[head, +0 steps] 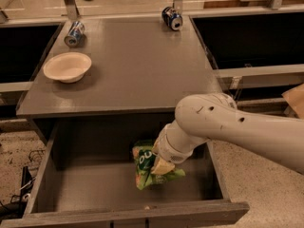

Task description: Place green rice chip bag into top drawer

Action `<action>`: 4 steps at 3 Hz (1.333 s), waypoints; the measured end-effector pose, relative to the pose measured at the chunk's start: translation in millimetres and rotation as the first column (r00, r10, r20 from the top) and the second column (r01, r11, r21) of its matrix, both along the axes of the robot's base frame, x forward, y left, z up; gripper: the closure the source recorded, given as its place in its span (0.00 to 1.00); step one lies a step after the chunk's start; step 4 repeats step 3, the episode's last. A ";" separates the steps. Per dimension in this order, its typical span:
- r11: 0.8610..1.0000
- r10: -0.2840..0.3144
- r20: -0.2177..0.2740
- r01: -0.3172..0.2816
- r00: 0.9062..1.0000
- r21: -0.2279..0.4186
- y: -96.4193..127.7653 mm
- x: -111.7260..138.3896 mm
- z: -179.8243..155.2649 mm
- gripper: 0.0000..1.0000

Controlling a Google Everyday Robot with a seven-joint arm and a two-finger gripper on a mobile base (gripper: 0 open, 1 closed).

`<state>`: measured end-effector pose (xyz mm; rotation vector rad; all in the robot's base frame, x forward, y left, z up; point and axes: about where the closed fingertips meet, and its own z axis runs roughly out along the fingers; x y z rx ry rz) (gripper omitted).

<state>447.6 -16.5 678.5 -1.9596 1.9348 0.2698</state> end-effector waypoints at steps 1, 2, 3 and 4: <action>1.000 0.000 0.000 0.000 1.000 0.000 0.0 0.0 0.0 0.27; 1.000 0.000 0.000 0.000 1.000 0.000 0.0 0.0 0.0 0.00; 1.000 0.000 0.000 0.000 1.000 0.000 0.0 0.0 0.0 0.00; 1.000 0.000 0.000 0.000 1.000 0.000 0.0 0.0 0.0 0.00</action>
Offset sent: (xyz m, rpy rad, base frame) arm 0.0000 0.0000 0.0000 0.0000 0.0000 0.0000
